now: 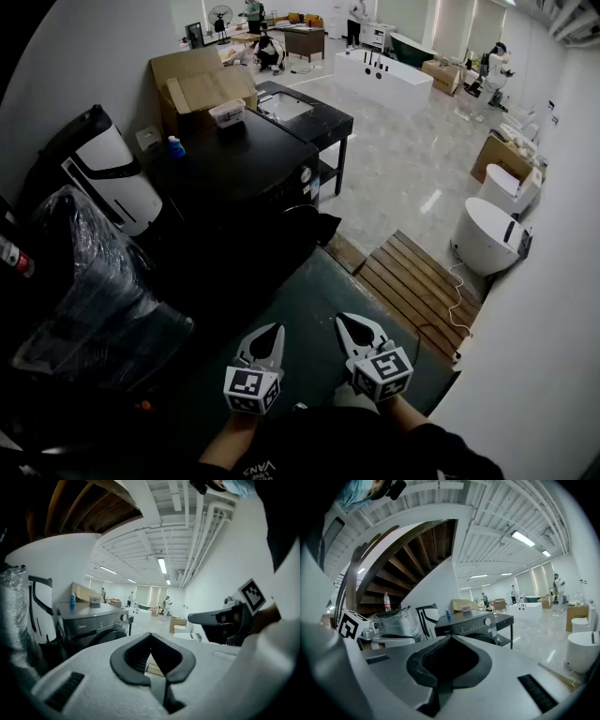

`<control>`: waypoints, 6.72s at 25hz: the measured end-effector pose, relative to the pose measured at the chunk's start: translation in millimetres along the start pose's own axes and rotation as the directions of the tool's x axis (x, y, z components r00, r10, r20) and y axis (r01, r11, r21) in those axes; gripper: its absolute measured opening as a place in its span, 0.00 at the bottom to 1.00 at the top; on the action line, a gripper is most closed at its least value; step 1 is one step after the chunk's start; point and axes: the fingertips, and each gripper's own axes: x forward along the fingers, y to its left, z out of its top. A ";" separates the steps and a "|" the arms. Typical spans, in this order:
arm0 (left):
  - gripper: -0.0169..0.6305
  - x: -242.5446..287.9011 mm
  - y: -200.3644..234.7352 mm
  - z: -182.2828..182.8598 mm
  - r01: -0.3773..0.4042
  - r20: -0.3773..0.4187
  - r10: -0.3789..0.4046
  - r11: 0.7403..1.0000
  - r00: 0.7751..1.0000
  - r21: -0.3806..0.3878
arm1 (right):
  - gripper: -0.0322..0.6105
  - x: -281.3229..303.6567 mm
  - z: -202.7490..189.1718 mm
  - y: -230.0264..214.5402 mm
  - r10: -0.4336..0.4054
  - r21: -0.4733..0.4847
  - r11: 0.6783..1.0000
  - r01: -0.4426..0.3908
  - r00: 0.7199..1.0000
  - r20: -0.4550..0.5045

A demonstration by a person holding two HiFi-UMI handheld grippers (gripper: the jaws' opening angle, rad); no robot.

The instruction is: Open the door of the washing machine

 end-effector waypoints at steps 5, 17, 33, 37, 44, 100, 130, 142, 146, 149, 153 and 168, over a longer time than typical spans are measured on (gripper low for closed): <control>0.05 35.5 -14.8 5.8 0.042 0.013 -0.042 0.999 0.999 0.026 | 0.13 15.6 11.1 -20.2 0.081 -0.090 0.993 -0.080 0.997 0.015; 0.29 153.6 -18.7 12.2 -0.094 -0.039 0.092 0.995 0.995 -0.036 | 0.40 60.2 23.5 -143.2 0.202 -0.081 0.974 -0.211 0.974 -0.104; 0.32 256.2 16.3 17.7 -0.230 -0.151 0.234 0.972 0.960 0.039 | 0.43 135.2 26.7 -246.9 0.299 -0.133 0.934 -0.333 0.928 -0.222; 0.32 278.2 42.4 12.7 -0.213 -0.197 0.221 0.975 0.955 0.060 | 0.43 164.5 23.2 -252.3 0.287 -0.127 0.937 -0.325 0.924 -0.252; 0.32 321.4 96.6 -0.2 -0.150 -0.239 0.171 0.983 0.956 0.105 | 0.43 224.9 11.3 -260.1 0.258 -0.145 0.939 -0.311 0.918 -0.300; 0.39 529.2 255.7 -110.5 -0.209 -0.508 0.426 0.878 0.749 0.430 | 0.36 552.9 -174.5 -354.8 0.528 -0.417 0.288 -0.862 0.506 -0.682; 0.26 525.9 260.8 -108.2 -0.209 -0.506 0.419 0.883 0.754 0.420 | 0.26 555.6 -180.5 -352.9 0.502 -0.445 0.314 -0.839 0.544 -0.672; 0.25 524.5 259.1 -107.6 -0.213 -0.517 0.392 0.904 0.761 0.372 | 0.26 554.2 -179.7 -353.3 0.483 -0.451 0.369 -0.813 0.582 -0.654; 0.25 518.8 238.5 -112.6 -0.149 -0.545 0.335 0.922 0.769 0.356 | 0.25 526.4 -187.4 -355.1 0.518 -0.419 0.325 -0.848 0.530 -0.671; 0.27 501.3 203.7 -121.3 -0.066 -0.537 0.290 0.915 0.792 0.397 | 0.22 477.7 -201.7 -351.8 0.570 -0.360 0.320 -0.876 0.482 -0.666; 0.29 489.5 181.5 -129.3 -0.035 -0.529 0.272 0.909 0.804 0.415 | 0.23 447.7 -210.1 -349.5 0.541 -0.363 0.434 -0.825 0.561 -0.627; 0.30 431.2 122.8 -142.6 0.016 -0.535 0.205 0.925 0.820 0.379 | 0.32 346.5 -244.3 -318.5 0.512 -0.259 0.584 -0.769 0.597 -0.618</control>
